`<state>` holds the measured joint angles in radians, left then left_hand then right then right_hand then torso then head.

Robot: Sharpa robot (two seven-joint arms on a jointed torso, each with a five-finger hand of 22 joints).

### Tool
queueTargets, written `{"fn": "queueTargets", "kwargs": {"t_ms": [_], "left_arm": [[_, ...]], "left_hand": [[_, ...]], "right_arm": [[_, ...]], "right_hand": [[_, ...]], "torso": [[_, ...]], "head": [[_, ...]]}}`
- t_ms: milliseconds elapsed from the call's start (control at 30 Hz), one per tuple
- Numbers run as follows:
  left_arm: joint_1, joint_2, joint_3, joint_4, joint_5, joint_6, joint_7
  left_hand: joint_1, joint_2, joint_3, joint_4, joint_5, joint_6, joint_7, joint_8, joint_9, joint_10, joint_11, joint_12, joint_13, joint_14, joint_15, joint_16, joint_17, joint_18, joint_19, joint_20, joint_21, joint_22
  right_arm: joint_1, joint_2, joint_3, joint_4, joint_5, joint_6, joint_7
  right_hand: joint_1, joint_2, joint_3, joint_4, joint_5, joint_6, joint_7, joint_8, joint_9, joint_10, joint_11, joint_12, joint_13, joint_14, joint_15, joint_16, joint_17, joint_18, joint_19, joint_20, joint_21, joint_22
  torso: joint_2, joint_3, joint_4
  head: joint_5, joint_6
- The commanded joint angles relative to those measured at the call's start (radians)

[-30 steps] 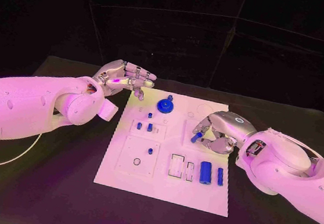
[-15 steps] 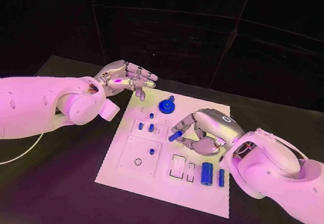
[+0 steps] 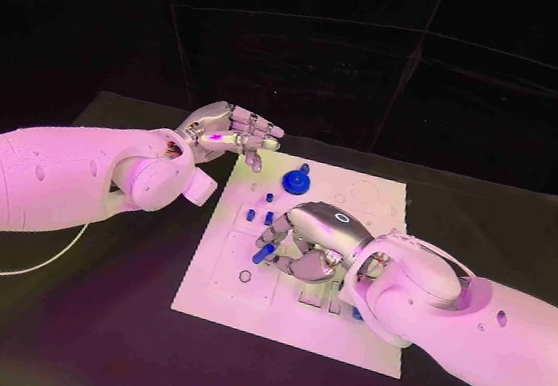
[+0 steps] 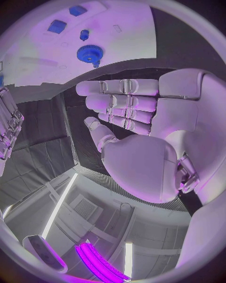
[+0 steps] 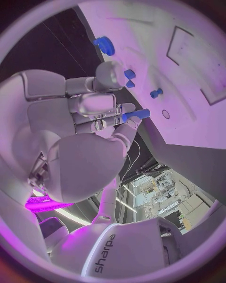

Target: Assemble the parts on the task board

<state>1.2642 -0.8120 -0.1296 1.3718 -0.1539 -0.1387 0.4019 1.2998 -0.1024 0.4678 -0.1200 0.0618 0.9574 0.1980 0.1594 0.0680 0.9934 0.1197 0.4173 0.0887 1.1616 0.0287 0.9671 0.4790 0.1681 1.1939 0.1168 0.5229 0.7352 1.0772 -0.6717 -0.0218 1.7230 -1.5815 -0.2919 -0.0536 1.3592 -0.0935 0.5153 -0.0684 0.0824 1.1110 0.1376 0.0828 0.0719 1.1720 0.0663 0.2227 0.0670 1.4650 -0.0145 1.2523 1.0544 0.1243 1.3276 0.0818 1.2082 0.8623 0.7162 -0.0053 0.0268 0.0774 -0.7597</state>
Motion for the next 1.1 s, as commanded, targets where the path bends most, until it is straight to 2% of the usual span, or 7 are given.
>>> {"fn": "queueTargets", "kwargs": {"t_ms": [33,267,367,567,733,1100], "left_arm": [[0.001,0.003,0.001,0.001,0.003,0.005,0.008],[0.001,0.009,0.001,0.000,0.003,0.008,0.009],[0.001,0.010,0.001,-0.001,0.003,0.008,0.008],[0.001,0.011,0.001,-0.003,0.003,0.009,0.008],[0.001,0.011,0.001,-0.002,0.003,0.010,0.007],[0.001,0.010,0.001,-0.002,0.003,0.011,0.005]], "left_hand": [[0.000,0.008,-0.006,0.002,0.000,-0.004,0.000,0.007,0.000,-0.008,0.000,0.004,-0.001,-0.005,0.000,0.004,-0.001,0.013,0.002,0.006,-0.006,-0.001],[0.000,0.008,-0.006,0.002,0.000,-0.004,0.000,0.007,0.000,-0.008,0.000,0.004,-0.001,-0.005,0.000,0.004,-0.001,0.013,0.002,0.006,-0.006,-0.001],[0.000,0.008,-0.006,0.002,0.000,-0.004,0.000,0.007,0.000,-0.008,0.000,0.004,-0.001,-0.005,0.000,0.004,-0.001,0.013,0.002,0.006,-0.006,-0.001],[0.000,0.008,-0.006,0.002,0.000,-0.004,0.000,0.007,0.000,-0.008,0.000,0.004,-0.001,-0.005,0.000,0.004,-0.001,0.013,0.002,0.006,-0.006,-0.001],[0.001,0.010,-0.006,0.002,0.000,-0.004,0.000,0.007,0.000,-0.009,0.000,0.005,-0.001,-0.006,0.000,0.004,-0.001,0.013,0.002,0.006,-0.007,-0.001],[0.001,0.010,-0.006,0.002,0.000,-0.004,0.000,0.007,0.000,-0.009,0.000,0.005,-0.001,-0.006,0.000,0.004,-0.001,0.013,0.002,0.006,-0.007,-0.001]], "right_arm": [[-0.007,0.024,0.000,-0.010,-0.061,0.056,-0.016],[-0.016,0.059,0.000,-0.032,-0.090,0.086,-0.041],[-0.019,0.070,0.000,-0.040,-0.096,0.095,-0.047],[-0.022,0.084,0.000,-0.044,-0.114,0.112,-0.056],[-0.023,0.091,0.000,-0.049,-0.144,0.131,-0.076],[-0.024,0.096,0.000,-0.052,-0.187,0.154,-0.102]], "right_hand": [[-0.006,-0.001,0.003,0.002,0.007,0.003,0.006,-0.003,-0.001,0.005,0.003,-0.007,0.000,0.024,-0.003,0.005,0.000,-0.001,0.003,0.002,0.003,0.000],[-0.007,-0.003,0.003,0.002,0.008,0.003,0.006,-0.003,-0.001,0.006,0.003,-0.008,0.000,0.023,-0.003,0.004,-0.002,0.000,0.002,0.002,0.002,-0.003],[-0.008,-0.004,0.003,0.002,0.008,0.003,0.006,-0.003,-0.001,0.006,0.003,-0.008,0.000,0.023,-0.003,0.004,-0.001,0.000,0.002,0.002,0.003,-0.002],[-0.008,-0.004,0.003,0.002,0.008,0.003,0.006,-0.003,-0.001,0.006,0.003,-0.008,0.000,0.023,-0.003,0.004,-0.002,0.000,0.002,0.002,0.002,-0.002],[-0.012,-0.006,0.002,0.003,0.009,0.003,0.007,-0.003,-0.001,0.007,0.003,-0.010,0.000,0.023,-0.003,0.005,-0.002,0.000,0.001,0.002,0.002,-0.002],[-0.013,-0.006,0.001,0.003,0.009,0.004,0.006,-0.003,-0.001,0.009,0.003,-0.010,0.001,0.023,-0.003,0.005,-0.002,0.000,0.001,0.002,0.002,-0.002]], "torso": [[0.000,0.0017,-0.0009],[0.001,0.0010,0.0008],[0.001,0.0018,-0.0015],[0.001,0.0014,-0.0010],[0.000,0.0011,-0.0005],[0.000,0.0015,-0.0010]], "head": [[0.007,-0.003],[0.008,0.003],[0.012,0.001],[0.008,0.003],[0.010,-0.002],[0.011,-0.006]]}}
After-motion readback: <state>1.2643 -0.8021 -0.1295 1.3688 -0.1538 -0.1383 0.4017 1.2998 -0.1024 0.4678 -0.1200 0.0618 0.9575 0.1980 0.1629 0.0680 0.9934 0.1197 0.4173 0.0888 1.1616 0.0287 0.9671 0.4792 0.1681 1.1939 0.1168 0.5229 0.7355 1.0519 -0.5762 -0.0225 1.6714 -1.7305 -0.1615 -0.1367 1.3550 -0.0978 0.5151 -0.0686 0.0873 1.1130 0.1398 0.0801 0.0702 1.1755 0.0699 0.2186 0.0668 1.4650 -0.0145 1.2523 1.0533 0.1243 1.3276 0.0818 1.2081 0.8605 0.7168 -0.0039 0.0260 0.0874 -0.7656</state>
